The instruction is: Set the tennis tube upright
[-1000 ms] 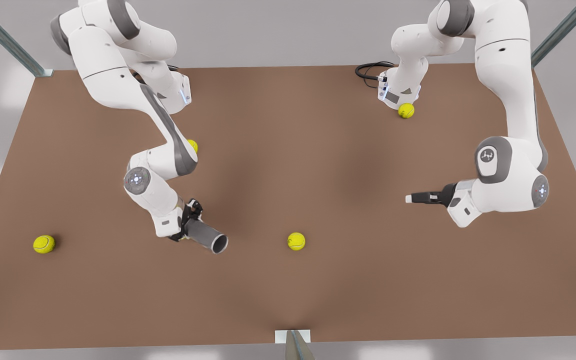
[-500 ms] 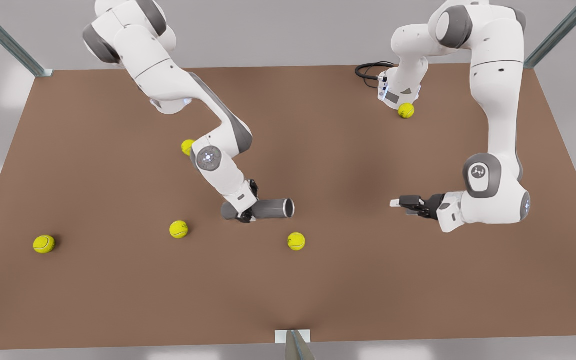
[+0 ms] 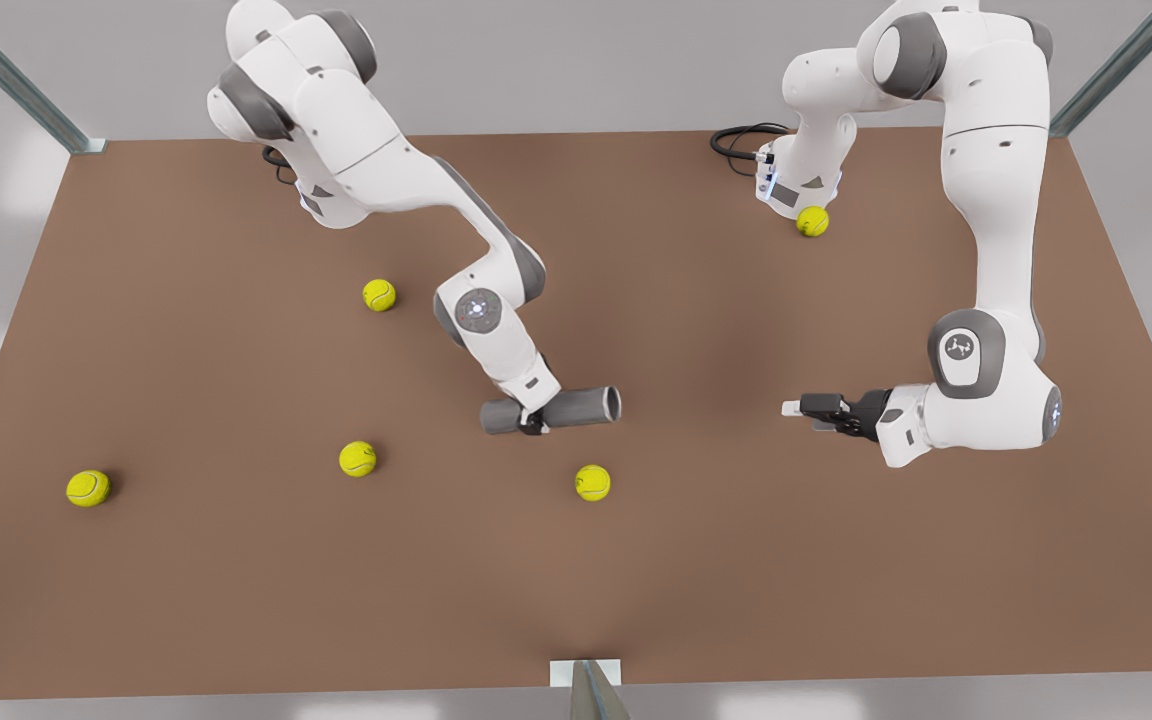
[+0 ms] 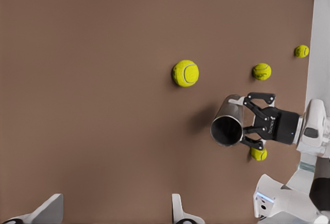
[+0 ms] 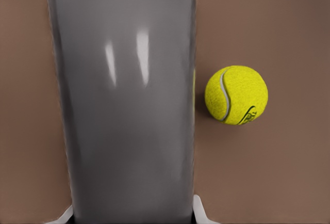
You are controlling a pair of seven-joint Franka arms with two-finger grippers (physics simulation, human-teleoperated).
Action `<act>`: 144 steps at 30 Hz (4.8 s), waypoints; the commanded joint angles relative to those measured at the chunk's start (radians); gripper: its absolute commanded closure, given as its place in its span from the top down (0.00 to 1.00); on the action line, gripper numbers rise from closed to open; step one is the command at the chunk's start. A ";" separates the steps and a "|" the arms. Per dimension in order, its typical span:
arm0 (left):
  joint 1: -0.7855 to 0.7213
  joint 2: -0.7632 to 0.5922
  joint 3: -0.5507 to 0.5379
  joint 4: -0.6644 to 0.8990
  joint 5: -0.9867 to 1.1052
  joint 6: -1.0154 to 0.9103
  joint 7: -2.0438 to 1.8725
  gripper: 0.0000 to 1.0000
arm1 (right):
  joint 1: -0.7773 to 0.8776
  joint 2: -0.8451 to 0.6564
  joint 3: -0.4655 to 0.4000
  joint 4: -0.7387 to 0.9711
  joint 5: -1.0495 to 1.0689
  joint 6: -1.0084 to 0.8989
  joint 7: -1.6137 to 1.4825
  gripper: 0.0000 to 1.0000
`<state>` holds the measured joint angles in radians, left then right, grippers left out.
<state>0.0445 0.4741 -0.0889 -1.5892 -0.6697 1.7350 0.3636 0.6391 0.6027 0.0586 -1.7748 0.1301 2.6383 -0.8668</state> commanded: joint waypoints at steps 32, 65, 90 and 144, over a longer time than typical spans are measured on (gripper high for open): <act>-0.239 0.229 -0.011 0.063 -0.338 0.314 -0.048 0.99 | -0.687 -0.488 -0.059 0.235 -0.161 -0.974 0.669 1.00; -0.259 0.287 -0.086 -0.035 -0.343 0.354 0.081 0.99 | -0.693 -0.380 -0.052 0.268 -0.253 -0.994 0.631 1.00; -0.301 0.345 -0.126 -0.028 -0.476 0.456 0.140 0.99 | -0.702 -0.367 -0.052 0.267 -0.251 -0.980 0.627 1.00; 0.051 0.182 -0.350 -0.146 -0.534 0.313 0.066 0.21 | -0.753 -0.357 -0.039 0.262 -0.237 -0.956 0.601 1.00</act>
<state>0.0951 0.6553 -0.4387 -1.7349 -1.2049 2.0481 0.4280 -0.1127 0.2455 0.0201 -1.5125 -0.1060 1.6828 -0.2654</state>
